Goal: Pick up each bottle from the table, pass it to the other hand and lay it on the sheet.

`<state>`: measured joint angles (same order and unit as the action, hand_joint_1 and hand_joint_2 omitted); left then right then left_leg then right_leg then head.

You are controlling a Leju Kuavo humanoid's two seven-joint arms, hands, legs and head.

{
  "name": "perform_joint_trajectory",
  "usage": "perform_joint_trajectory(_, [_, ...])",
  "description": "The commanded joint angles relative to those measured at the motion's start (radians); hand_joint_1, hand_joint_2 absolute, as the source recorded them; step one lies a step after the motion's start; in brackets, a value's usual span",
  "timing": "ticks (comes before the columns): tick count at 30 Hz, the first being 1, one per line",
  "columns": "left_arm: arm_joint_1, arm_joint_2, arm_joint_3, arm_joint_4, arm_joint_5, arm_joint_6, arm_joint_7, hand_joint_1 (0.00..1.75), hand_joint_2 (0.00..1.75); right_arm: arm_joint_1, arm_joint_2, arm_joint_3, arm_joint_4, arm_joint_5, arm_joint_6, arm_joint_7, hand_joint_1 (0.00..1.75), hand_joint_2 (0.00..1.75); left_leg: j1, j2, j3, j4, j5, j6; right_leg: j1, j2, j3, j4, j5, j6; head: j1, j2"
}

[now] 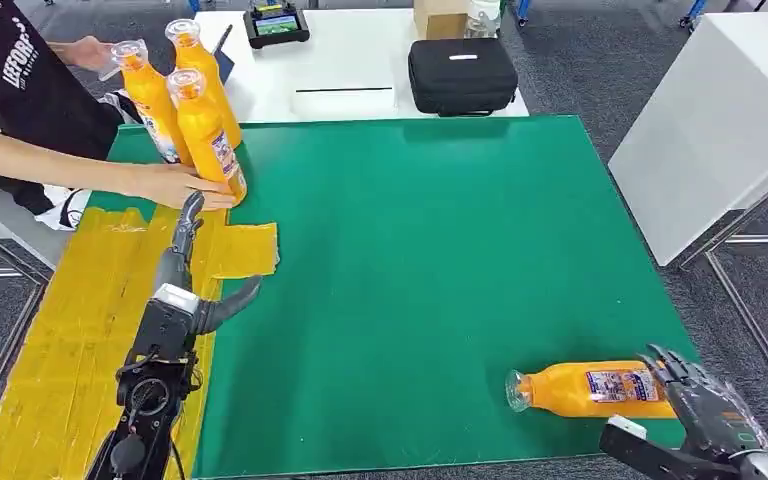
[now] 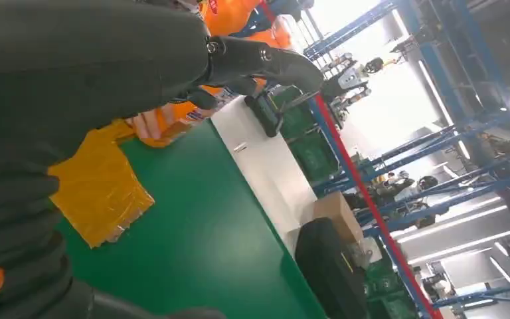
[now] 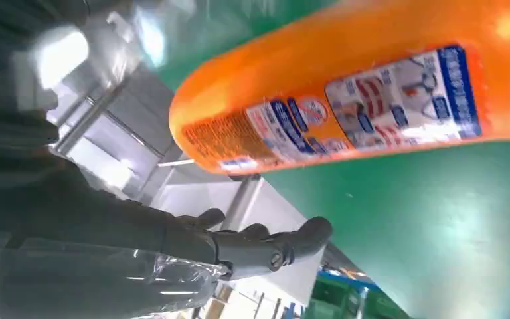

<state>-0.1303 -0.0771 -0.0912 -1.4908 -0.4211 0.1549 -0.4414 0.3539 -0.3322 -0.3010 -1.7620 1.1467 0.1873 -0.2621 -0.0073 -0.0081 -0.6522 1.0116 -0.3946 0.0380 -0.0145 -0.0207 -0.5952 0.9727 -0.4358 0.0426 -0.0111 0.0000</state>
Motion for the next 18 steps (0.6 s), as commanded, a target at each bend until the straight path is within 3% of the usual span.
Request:
perform_joint_trajectory(1, [-0.040,-0.005,-0.023,0.066,-0.004,-0.003,0.005,0.00,1.75,-0.025,0.077,-0.028,0.074,0.005,0.002,0.001,0.00,1.75,0.001,-0.001,0.006,-0.001,-0.001,-0.002,0.001,0.000,0.007,-0.002,-0.001,-0.002,0.000,0.000])
perform_joint_trajectory(18, [-0.020,-0.014,-0.015,0.079,-0.004,0.003,0.012,0.00,1.75,-0.105,0.105,0.021,0.232,0.169,-0.042,0.077,0.00,1.75,0.002,0.002,0.011,-0.002,-0.003,-0.003,0.002,0.003,0.012,-0.004,-0.002,-0.003,0.000,0.000])
